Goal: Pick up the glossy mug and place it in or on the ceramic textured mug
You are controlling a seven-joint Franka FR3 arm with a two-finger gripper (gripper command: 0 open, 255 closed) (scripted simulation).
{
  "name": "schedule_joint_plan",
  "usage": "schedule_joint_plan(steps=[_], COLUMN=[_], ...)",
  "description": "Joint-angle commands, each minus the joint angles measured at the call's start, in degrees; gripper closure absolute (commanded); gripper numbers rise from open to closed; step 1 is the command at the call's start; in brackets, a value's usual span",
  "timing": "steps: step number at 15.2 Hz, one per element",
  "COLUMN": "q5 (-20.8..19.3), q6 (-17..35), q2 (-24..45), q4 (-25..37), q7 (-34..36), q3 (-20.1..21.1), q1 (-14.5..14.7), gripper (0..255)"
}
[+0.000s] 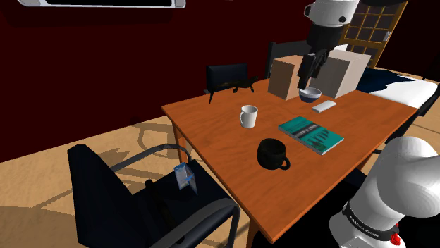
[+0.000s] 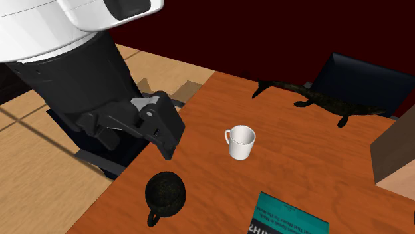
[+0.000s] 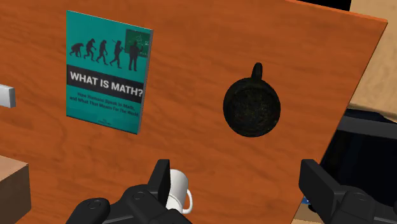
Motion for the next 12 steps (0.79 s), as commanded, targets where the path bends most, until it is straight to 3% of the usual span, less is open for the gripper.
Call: schedule_joint_plan(steps=[1,12], q5=[0.0,-1.0], q6=[0.0,16.8], q2=[0.0,16.6], q4=[0.0,-0.7], q7=[0.0,-5.3], q3=[0.0,-8.3], q1=[0.0,-1.9], gripper=[0,0])
